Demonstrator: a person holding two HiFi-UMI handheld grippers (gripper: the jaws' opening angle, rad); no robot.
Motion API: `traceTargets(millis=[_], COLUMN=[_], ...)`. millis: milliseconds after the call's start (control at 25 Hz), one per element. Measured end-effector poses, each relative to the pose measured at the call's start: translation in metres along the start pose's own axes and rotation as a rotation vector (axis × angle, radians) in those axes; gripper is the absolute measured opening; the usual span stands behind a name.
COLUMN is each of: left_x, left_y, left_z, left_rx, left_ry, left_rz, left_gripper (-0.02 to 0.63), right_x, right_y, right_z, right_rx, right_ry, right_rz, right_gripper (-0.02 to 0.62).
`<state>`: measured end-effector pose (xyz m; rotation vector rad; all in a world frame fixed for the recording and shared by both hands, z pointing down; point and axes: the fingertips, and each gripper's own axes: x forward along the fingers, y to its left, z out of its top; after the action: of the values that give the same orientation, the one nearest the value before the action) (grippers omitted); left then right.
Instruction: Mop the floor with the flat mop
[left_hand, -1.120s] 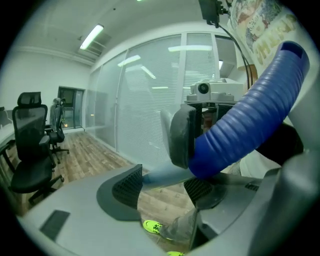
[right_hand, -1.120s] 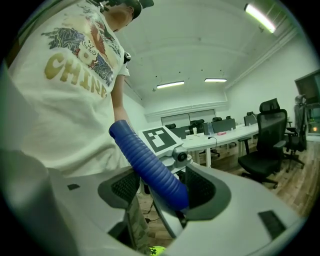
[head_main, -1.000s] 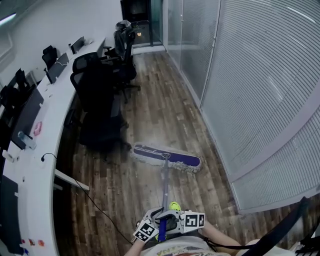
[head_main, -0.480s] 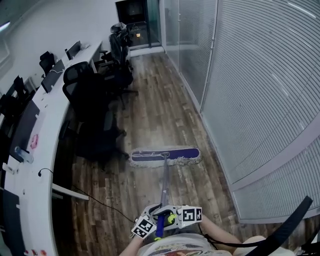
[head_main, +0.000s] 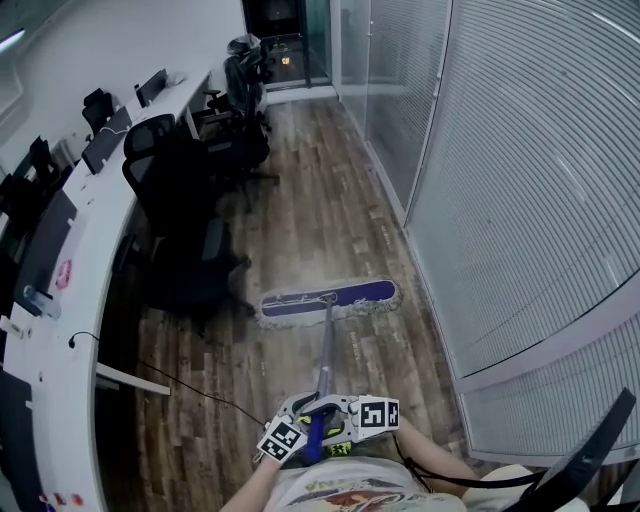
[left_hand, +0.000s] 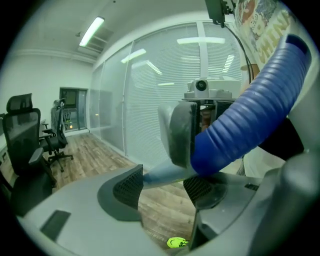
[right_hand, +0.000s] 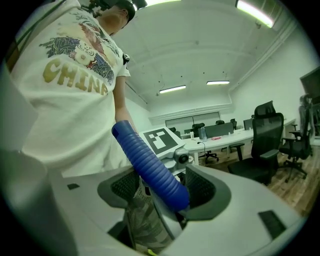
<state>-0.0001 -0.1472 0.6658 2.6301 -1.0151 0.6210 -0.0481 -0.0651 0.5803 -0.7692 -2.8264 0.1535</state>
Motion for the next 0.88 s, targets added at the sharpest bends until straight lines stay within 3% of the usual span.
traceTargets(millis=[440,600,880], left_x=[0.042,0.058,0.076], left_y=[0.117,0.178,0.302], left_z=[0.027,0.045,0.085], left_rx=[0.015,0.048,0.003], left_ry=[-0.004,0.014,-0.028], left_rz=[-0.02,-0.058,-0.084], left_gripper=[0.23,0.23,0.232], right_x=[-0.02,-0.028,-0.036], right_y=[-0.126,-0.194,-0.324], right_z=[0.009,0.02,0.056], right_rx=[0.017,0.03,0.047], right_ry=[0.026,0.043,0.015], right_rz=[-0.022,-0.047,-0.098], right_gripper=[0.273,0.273,0.273])
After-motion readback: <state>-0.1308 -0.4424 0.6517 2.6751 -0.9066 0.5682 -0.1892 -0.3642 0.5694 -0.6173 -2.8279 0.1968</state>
